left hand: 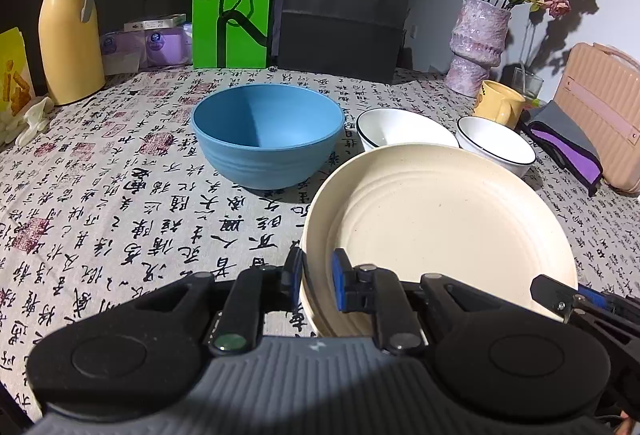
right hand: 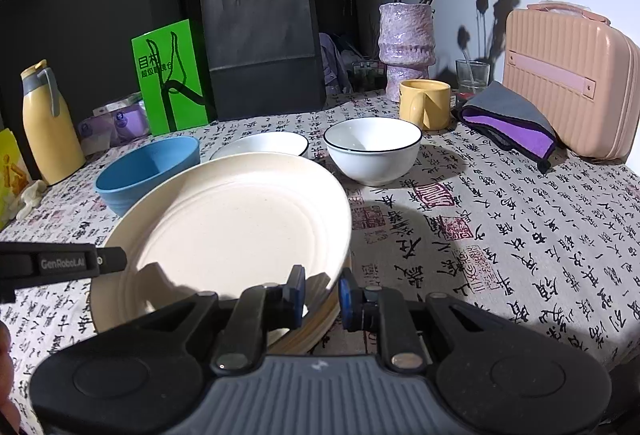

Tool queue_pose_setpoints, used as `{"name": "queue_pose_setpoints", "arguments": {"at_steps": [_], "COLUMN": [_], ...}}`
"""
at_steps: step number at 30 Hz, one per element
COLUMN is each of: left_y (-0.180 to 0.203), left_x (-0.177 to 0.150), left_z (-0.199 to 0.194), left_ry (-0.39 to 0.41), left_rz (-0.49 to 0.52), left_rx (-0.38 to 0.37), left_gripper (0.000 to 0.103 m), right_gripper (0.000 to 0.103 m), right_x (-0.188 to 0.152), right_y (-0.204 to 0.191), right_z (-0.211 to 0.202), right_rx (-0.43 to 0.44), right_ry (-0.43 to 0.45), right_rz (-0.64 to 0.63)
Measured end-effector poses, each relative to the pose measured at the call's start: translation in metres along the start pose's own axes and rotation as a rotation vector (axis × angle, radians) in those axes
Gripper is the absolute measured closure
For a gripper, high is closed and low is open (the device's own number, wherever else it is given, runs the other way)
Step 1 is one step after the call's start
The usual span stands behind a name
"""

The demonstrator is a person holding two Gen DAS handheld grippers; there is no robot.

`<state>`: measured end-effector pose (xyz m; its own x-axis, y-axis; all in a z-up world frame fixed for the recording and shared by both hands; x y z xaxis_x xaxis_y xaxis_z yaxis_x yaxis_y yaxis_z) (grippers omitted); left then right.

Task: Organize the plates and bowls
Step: 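Lower the held cream plate with both tools onto the cream plate stack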

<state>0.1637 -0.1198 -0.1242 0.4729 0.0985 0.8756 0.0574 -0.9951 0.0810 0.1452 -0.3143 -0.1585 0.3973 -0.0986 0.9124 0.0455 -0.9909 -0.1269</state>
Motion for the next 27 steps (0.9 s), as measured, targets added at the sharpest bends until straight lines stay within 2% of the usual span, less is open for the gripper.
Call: {"name": "queue_pose_setpoints", "arguments": {"at_steps": [10, 13, 18, 21, 27], "left_y": [0.005, 0.011, 0.025, 0.022, -0.002], "left_x": [-0.005, -0.006, -0.010, -0.009, 0.000], "left_z": [0.008, 0.006, 0.002, 0.002, 0.009], "left_ry": [-0.002, -0.003, 0.022, 0.019, 0.024], "left_rz": [0.039, 0.058, 0.119, 0.095, 0.024], "left_rx": [0.003, -0.023, -0.025, -0.037, -0.006], "left_gripper": [0.087, 0.087, 0.087, 0.087, 0.087], "right_gripper": [0.086, 0.085, 0.085, 0.084, 0.083], "right_x": [-0.005, -0.006, -0.008, -0.009, -0.012], "right_y": [-0.003, -0.006, -0.013, -0.012, -0.006], "right_z": [0.007, 0.008, 0.009, 0.009, 0.010], "right_rx": [-0.036, -0.052, -0.078, -0.076, -0.048], "right_ry": [0.013, 0.024, 0.039, 0.041, 0.021], "right_rz": [-0.057, -0.090, -0.160, -0.161, -0.116]}}
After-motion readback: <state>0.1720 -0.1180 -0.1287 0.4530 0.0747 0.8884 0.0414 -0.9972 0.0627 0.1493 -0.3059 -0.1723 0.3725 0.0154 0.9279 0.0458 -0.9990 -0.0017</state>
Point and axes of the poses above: each gripper's, at about its wrist camera, not at the fingertips, and z roughly the way its jaws point, y to its right, x to its top, the point moved 7 cm from there along z, roughly the way its jaws point, and after that the axes turned 10 degrees about y, right-handed, at the moved point
